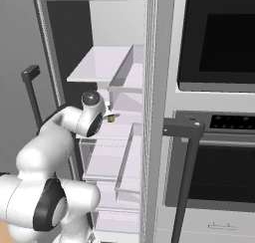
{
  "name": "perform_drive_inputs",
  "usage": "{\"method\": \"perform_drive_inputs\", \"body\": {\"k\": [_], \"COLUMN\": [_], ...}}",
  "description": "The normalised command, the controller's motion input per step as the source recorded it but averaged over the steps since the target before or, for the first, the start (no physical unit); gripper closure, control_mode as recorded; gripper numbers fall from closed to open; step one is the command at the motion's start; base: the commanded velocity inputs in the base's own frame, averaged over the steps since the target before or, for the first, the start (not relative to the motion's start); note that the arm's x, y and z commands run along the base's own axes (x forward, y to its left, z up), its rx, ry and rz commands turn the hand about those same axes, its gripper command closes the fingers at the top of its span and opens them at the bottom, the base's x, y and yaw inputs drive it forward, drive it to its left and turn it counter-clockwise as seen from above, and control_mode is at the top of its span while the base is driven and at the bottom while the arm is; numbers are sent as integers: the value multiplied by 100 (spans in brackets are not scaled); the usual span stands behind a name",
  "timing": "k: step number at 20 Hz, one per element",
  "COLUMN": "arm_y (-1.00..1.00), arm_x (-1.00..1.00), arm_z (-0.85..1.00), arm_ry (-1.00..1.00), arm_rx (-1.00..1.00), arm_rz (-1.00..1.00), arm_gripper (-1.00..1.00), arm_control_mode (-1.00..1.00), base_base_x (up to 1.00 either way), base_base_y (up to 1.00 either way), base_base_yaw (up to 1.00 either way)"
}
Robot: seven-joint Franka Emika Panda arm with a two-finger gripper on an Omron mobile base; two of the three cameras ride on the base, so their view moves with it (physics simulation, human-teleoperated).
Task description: Place one lemon wedge and one chicken drumstick in each tupperware on the nearby counter, to pack two identical lunches.
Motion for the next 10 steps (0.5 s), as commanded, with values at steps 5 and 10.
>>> {"method": "perform_drive_inputs", "body": {"k": [5, 10], "arm_y": [-6, -5], "arm_x": [44, 36], "arm_z": [-21, -29], "arm_ry": [-2, 0], "arm_rx": [0, 0], "arm_rz": [-3, -1], "arm_gripper": [-100, -100], "arm_control_mode": [-100, -100], "base_base_x": [0, 0], "base_base_y": [0, 0], "base_base_yaw": [0, 0]}}
